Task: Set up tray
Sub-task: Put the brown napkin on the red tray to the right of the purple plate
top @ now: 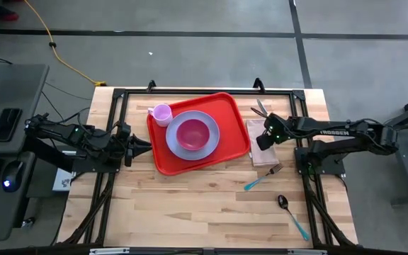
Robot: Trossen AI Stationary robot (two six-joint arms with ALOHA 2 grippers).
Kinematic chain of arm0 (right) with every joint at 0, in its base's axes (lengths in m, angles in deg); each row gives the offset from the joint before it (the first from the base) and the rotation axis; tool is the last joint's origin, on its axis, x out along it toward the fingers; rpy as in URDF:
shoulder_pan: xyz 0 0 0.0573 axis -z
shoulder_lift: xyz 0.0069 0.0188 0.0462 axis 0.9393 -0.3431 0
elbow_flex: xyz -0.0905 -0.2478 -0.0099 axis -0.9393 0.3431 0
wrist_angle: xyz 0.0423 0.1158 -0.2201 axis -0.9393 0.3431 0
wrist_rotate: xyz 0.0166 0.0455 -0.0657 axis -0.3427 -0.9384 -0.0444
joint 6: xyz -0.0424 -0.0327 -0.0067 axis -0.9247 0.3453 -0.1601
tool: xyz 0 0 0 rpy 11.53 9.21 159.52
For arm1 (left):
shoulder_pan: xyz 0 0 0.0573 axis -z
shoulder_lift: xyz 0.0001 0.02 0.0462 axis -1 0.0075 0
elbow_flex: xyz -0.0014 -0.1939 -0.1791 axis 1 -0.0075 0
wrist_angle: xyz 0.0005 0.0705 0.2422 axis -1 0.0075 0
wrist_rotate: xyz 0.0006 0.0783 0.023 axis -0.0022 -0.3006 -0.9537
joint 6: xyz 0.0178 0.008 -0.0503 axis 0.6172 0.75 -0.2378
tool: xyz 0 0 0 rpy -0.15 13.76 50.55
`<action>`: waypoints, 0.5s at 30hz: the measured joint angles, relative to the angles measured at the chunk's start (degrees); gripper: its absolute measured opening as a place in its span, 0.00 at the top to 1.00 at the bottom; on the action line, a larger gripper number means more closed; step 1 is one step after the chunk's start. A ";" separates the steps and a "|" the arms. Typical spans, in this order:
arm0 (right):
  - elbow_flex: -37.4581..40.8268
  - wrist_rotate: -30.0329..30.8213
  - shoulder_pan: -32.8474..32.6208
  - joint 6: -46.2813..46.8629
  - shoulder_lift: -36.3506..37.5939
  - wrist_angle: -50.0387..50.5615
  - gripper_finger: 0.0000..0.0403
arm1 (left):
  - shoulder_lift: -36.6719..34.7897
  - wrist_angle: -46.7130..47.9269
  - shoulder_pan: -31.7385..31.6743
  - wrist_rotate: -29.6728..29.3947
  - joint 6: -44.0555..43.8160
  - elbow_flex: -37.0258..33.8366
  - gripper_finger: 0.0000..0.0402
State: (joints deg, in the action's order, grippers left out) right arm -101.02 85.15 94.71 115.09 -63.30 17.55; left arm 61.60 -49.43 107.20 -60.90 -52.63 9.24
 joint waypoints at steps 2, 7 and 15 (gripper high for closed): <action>-0.68 0.16 0.00 -3.13 0.00 -1.98 0.63 | 0.00 0.00 0.00 0.02 0.00 0.00 0.67; -5.43 4.44 0.00 -18.11 0.00 -3.21 0.63 | 0.00 0.02 0.00 0.02 -0.04 0.00 0.67; -9.09 -3.52 6.16 -38.57 -2.11 -2.93 0.63 | 0.00 0.38 0.00 0.02 -0.11 0.00 0.67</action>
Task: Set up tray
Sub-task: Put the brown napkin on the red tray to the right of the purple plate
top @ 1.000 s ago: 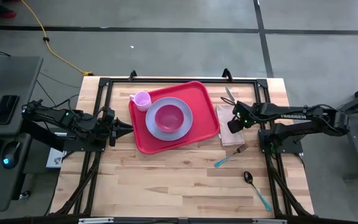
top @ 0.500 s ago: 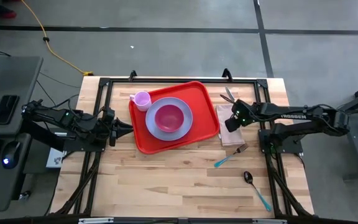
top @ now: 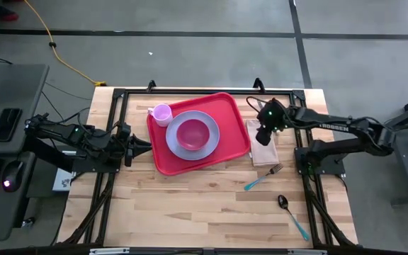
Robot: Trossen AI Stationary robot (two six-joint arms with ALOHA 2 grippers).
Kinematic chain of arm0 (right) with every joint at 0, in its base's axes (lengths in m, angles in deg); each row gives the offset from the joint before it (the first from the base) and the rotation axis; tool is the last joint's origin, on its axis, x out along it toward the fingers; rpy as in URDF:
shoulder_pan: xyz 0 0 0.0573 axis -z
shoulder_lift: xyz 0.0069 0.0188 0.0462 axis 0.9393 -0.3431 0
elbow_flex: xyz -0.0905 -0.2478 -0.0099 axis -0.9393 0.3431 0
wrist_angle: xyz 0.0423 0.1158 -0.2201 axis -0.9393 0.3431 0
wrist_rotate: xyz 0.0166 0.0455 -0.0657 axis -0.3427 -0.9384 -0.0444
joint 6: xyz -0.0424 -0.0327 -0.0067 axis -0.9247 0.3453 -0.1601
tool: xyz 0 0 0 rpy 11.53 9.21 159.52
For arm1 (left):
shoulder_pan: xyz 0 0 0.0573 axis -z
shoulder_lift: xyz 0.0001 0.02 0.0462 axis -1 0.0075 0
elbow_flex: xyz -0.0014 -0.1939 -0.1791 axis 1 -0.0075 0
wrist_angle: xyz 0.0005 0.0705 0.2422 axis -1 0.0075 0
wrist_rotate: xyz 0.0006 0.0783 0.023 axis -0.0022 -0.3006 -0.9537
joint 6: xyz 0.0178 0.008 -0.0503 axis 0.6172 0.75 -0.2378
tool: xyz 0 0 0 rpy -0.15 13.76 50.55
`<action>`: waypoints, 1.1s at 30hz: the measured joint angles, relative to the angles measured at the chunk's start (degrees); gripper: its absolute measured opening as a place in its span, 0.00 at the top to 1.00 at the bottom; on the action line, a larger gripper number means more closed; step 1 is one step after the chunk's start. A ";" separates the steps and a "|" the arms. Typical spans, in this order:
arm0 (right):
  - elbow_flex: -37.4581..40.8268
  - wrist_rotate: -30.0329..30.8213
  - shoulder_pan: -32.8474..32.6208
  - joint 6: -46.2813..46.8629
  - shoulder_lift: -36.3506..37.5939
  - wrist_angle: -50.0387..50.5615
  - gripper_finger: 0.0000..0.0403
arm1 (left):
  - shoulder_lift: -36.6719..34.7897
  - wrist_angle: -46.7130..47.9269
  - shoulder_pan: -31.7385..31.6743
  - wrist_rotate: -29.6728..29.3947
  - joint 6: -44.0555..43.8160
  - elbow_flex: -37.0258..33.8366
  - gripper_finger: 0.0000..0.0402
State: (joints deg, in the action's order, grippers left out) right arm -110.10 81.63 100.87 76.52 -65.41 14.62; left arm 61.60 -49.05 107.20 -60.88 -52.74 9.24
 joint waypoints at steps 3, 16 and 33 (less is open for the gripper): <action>-1.50 -1.72 2.36 -4.27 -2.12 0.34 0.63 | 0.00 0.02 0.00 0.02 -0.36 0.00 0.67; -17.09 -4.52 4.35 -17.97 -18.44 10.51 0.63 | 0.00 0.02 0.00 0.04 -0.35 0.00 0.67; -29.25 -0.10 8.93 -30.82 -35.44 19.45 0.63 | -0.02 0.24 0.00 0.04 -0.32 0.00 0.67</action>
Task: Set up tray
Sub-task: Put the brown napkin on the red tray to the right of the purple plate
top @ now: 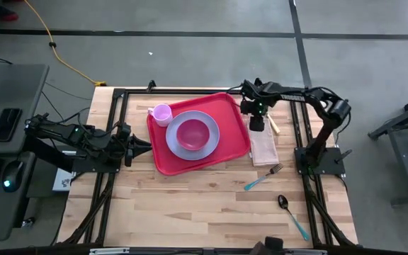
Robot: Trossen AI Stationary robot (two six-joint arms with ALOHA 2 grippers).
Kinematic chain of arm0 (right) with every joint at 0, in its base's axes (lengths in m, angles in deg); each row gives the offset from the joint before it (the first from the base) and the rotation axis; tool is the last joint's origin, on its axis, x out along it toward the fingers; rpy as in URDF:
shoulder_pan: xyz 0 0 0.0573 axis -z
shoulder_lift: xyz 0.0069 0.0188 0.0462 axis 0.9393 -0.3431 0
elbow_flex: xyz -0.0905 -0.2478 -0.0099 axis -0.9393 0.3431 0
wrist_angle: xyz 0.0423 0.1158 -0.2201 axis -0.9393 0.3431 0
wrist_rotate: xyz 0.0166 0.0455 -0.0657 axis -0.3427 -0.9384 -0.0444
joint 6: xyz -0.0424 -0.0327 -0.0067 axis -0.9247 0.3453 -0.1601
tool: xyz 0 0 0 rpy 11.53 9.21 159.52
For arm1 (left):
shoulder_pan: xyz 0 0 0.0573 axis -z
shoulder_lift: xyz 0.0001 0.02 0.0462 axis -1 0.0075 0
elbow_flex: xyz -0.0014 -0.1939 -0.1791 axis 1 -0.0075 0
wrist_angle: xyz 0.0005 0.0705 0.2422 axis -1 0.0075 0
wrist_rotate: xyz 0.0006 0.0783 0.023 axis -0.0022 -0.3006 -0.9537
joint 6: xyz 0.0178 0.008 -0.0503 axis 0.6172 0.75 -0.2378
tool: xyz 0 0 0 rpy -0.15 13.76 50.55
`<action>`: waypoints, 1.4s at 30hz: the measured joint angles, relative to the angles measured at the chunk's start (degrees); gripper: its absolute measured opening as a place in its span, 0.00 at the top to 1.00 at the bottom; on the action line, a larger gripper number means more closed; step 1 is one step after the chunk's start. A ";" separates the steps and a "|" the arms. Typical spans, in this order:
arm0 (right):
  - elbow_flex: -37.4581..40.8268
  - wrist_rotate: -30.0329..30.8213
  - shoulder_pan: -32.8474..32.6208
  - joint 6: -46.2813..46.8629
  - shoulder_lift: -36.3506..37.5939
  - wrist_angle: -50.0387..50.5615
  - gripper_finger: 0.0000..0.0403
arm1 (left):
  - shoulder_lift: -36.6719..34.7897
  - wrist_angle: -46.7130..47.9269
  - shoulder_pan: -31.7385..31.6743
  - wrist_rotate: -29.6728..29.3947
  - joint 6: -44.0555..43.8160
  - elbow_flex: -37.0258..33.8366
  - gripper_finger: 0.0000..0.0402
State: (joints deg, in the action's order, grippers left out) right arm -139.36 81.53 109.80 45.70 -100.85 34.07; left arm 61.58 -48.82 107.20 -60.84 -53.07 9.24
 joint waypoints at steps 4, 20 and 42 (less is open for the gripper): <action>-0.02 -2.19 2.25 -1.73 0.00 1.38 0.63 | 0.00 -0.04 0.00 -0.01 0.00 0.00 0.67; 2.56 -3.08 3.24 -2.91 0.00 -0.92 0.63 | 0.00 -0.11 0.00 -0.57 0.00 0.00 0.67; 2.45 -2.86 3.20 -3.15 -6.97 -1.66 0.64 | 0.02 -0.03 0.00 -0.52 -1.07 0.00 0.67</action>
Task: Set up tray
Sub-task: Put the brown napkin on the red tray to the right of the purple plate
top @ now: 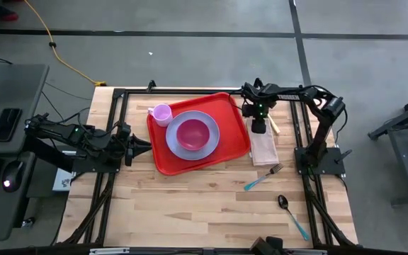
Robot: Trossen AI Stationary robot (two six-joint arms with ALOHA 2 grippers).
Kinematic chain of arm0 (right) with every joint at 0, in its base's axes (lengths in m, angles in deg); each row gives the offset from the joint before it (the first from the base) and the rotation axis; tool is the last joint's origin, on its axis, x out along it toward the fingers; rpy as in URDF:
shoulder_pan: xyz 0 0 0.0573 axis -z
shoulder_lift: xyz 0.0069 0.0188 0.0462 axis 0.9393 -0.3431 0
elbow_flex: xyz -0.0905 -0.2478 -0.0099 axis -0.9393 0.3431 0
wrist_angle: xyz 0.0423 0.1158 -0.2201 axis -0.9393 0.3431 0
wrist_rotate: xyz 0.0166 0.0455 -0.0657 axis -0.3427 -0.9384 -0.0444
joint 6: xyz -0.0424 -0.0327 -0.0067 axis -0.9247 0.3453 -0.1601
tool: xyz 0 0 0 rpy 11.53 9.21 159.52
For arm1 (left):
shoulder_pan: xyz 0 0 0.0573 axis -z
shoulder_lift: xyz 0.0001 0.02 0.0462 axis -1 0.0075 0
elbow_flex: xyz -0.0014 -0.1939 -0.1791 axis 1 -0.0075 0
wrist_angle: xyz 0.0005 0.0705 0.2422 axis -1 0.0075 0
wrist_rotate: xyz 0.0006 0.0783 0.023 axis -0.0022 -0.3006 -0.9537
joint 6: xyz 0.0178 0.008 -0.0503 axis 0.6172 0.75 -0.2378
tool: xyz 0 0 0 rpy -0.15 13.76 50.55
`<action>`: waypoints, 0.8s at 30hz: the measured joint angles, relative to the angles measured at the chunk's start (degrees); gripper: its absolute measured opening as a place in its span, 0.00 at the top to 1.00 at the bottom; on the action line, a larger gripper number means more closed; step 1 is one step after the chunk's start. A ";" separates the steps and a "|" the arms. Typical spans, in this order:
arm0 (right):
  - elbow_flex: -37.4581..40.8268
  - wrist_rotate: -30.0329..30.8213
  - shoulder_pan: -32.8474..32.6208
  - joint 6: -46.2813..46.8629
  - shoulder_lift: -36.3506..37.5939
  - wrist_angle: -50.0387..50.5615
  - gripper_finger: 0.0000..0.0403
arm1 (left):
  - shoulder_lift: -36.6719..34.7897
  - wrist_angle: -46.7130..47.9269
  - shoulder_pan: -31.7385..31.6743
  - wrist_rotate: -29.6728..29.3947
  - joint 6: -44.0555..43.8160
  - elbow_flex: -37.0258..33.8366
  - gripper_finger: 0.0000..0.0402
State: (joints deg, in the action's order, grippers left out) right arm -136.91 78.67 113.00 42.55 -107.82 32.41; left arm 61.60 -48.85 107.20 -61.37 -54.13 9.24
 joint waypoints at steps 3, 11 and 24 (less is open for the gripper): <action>0.00 0.15 0.00 0.02 -0.02 -0.15 0.70 | -0.02 0.01 0.00 0.00 0.00 0.00 0.67; 0.02 0.33 0.07 1.52 -0.09 -0.39 0.97 | -0.02 -0.01 0.00 0.02 -0.01 0.00 0.67; -1.60 -0.75 -0.33 3.07 3.70 5.59 1.00 | -0.02 -0.04 0.00 0.09 -0.01 0.00 0.67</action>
State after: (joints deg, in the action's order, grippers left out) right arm -138.51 77.92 112.67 45.63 -104.12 38.00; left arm 61.58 -48.88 107.20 -61.28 -54.15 9.24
